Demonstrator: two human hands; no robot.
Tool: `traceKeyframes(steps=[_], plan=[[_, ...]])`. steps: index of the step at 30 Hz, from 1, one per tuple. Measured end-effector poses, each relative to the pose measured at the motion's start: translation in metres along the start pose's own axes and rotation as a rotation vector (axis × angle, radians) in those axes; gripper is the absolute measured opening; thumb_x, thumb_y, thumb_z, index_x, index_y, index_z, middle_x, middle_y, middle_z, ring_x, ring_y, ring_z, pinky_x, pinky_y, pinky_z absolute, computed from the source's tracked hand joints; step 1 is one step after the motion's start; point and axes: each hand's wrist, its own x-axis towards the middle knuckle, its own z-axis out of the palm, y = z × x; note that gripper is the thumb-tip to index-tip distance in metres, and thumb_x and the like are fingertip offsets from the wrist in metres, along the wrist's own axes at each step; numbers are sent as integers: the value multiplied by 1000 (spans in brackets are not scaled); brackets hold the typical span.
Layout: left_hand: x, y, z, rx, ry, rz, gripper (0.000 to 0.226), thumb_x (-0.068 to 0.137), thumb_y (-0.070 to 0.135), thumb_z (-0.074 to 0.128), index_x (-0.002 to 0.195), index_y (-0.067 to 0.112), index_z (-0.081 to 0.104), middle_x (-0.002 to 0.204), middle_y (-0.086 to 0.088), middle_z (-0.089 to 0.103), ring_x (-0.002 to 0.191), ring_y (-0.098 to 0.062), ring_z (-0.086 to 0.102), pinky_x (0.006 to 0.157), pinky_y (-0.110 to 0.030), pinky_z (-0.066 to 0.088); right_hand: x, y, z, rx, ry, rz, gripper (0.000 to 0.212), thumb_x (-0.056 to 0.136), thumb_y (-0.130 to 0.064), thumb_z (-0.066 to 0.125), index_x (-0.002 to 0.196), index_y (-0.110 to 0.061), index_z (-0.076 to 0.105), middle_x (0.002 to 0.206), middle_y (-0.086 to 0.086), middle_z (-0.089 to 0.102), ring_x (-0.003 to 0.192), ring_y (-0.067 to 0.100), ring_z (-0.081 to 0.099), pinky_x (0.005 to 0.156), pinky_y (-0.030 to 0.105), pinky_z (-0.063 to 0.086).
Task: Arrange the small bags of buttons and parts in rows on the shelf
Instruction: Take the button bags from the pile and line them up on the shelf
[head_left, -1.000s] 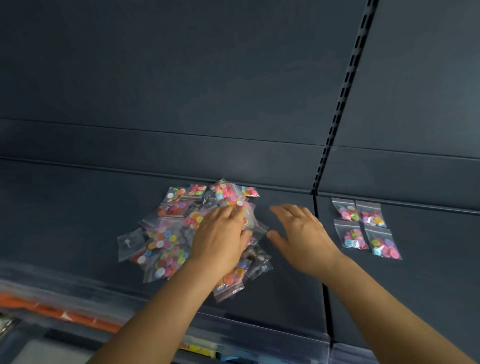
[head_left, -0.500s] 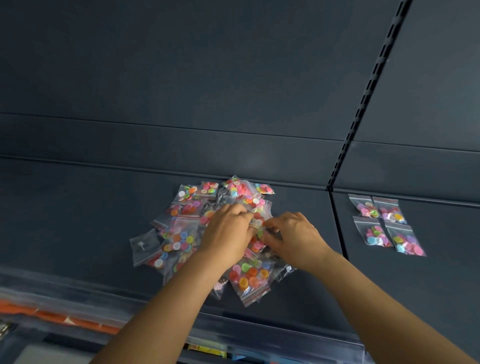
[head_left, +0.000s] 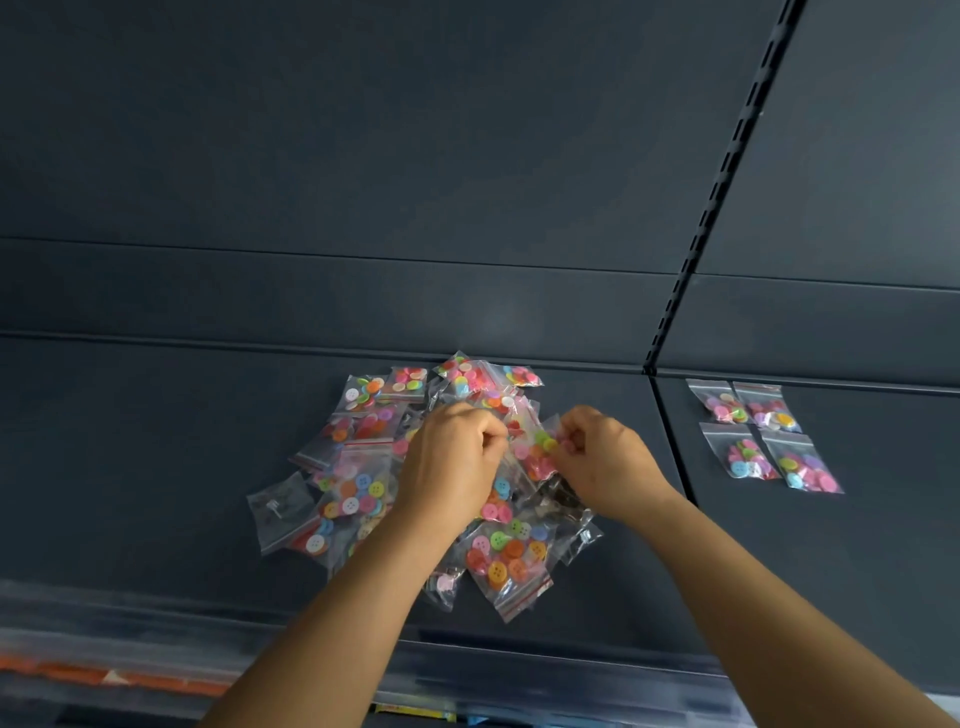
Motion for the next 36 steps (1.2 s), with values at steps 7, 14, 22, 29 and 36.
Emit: traceKeyframes(steps=[7,14,22,29,36], plan=[[4,6,-2,-9,-106,0,37,94,8,50,130,16,55,112,-2,62,87,-16,61,80,-25,53,-1,0,-2,59,55,-41,10,89,-16,57,96,-23,58,89,-3,62,75,10,55,53,12,36],[15,11,-11,-197,-6,-111,15,95,13,49,99,14,64,97,5,62,74,-3,53,54,-6,36,-4,-5,-15,594,202,121,15,83,-5,61,77,-15,53,87,10,68,76,20,70,72,35,59],[15,38,2,-572,-134,-236,8,93,12,49,88,19,51,83,3,65,68,-8,57,55,-20,41,-19,-9,-26,708,303,207,27,82,-27,69,72,-14,48,63,1,46,53,12,38,51,25,35],[9,66,6,-722,-174,-228,22,85,38,64,90,16,67,82,0,72,82,-19,68,79,-44,56,-36,10,-39,629,234,218,30,83,-35,68,82,-8,56,65,0,48,51,8,37,45,15,33],[5,101,22,-723,-162,-277,26,87,39,61,76,18,70,74,2,73,78,-21,69,78,-49,55,-56,36,-66,661,267,104,18,84,-34,67,86,-16,66,77,9,69,70,24,62,70,29,52]])
